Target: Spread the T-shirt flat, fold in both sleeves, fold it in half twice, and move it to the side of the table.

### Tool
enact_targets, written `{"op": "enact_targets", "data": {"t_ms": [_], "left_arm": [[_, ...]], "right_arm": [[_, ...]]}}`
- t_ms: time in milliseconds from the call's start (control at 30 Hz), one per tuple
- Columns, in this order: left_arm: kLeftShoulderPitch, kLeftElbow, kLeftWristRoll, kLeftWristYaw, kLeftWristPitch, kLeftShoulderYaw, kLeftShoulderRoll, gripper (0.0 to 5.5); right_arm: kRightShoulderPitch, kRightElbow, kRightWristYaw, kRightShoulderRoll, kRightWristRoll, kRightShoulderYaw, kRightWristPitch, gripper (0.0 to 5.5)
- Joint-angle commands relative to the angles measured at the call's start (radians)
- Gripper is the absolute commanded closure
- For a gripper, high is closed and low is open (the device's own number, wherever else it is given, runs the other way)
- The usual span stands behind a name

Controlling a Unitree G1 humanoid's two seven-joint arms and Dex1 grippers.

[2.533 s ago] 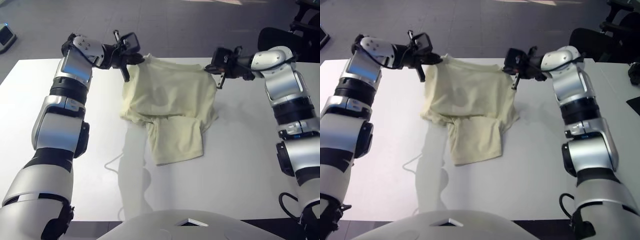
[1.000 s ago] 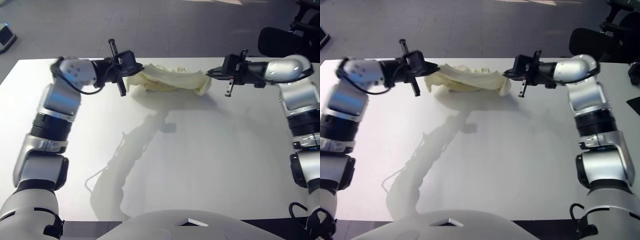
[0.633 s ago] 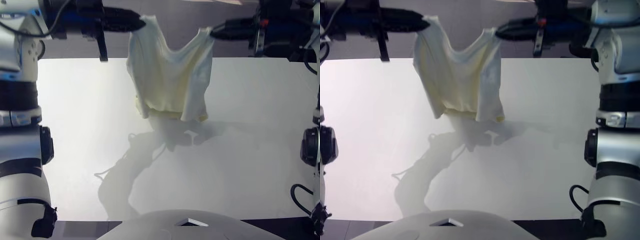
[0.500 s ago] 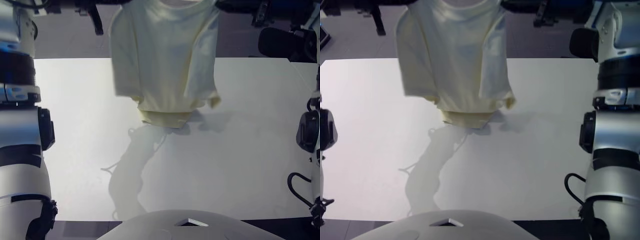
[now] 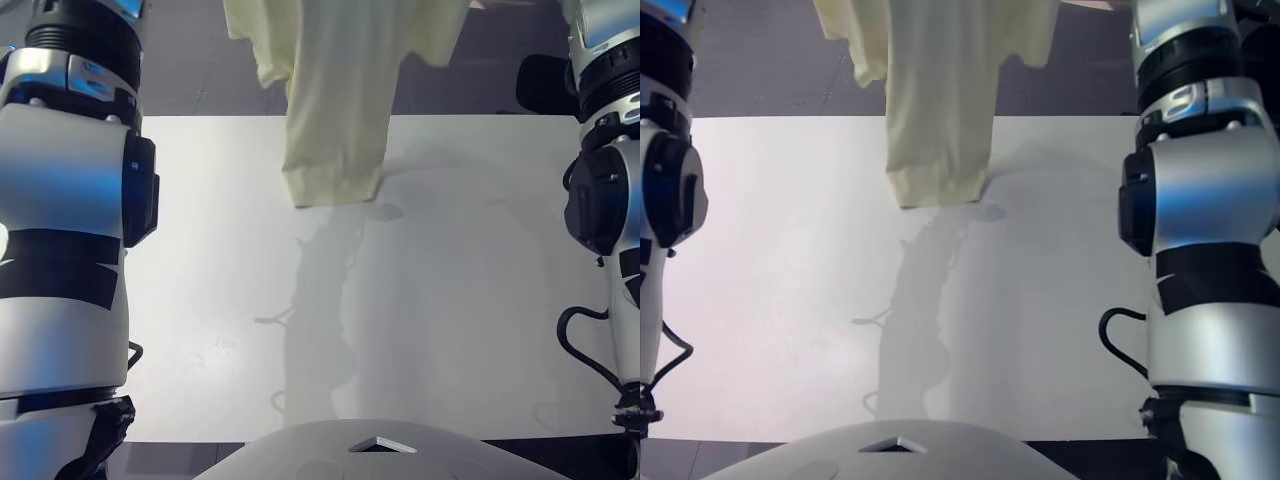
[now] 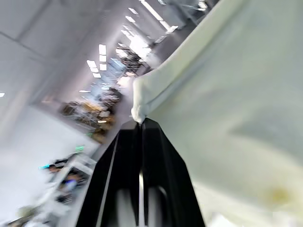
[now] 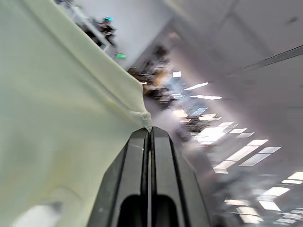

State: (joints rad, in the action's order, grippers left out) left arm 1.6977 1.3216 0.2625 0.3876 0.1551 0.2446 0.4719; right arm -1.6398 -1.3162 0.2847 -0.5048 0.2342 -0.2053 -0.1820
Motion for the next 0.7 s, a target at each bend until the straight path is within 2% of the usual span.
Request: {"op": "enact_targets", "data": {"t_ms": [33, 133, 200, 267, 333, 367, 400, 467, 633, 700], "left_arm": [[0.069, 0.017, 0.098, -0.225, 0.04, 0.025, 0.029, 5.48], [0.055, 0.022, 0.136, -0.253, 0.071, 0.034, 0.023, 5.48], [0.011, 0.02, 0.142, -0.16, 0.097, 0.041, 0.001, 5.48], [-0.074, 0.005, 0.125, 0.051, 0.135, 0.052, -0.023, 5.48], [-0.222, -0.079, 0.061, 0.385, 0.177, 0.066, -0.018, 5.48], [-0.31, -0.17, 0.017, 0.542, 0.175, 0.076, 0.004, 5.48], [-0.439, -0.373, -0.07, 0.7, 0.111, 0.092, 0.059, 5.48], [-0.622, -0.723, -0.209, 0.888, -0.037, 0.094, 0.166, 5.48], [-0.78, -1.077, -0.356, 1.055, -0.251, 0.009, 0.312, 5.48], [-0.885, -1.235, -0.411, 1.123, -0.309, 0.01, 0.384, 5.48]], "right_arm": [[-0.064, -0.021, -0.181, -0.017, 0.1, -0.032, -0.043, 5.5], [-0.05, -0.024, -0.181, -0.005, 0.129, -0.033, -0.076, 5.5], [-0.009, -0.024, -0.064, 0.007, 0.113, -0.02, -0.095, 5.5], [0.059, -0.017, 0.144, 0.017, 0.077, -0.006, -0.115, 5.5], [0.145, 0.011, 0.399, 0.015, 0.025, 0.007, -0.14, 5.5], [0.181, 0.034, 0.517, 0.01, -0.008, 0.018, -0.143, 5.5], [0.226, 0.075, 0.654, -0.006, -0.045, 0.023, -0.135, 5.5], [0.31, 0.178, 0.878, -0.05, -0.104, 0.02, -0.098, 5.5], [0.511, 0.534, 1.247, -0.185, -0.251, 0.002, 0.145, 5.5], [0.632, 0.765, 1.317, -0.28, -0.37, -0.07, 0.281, 5.5]]}}
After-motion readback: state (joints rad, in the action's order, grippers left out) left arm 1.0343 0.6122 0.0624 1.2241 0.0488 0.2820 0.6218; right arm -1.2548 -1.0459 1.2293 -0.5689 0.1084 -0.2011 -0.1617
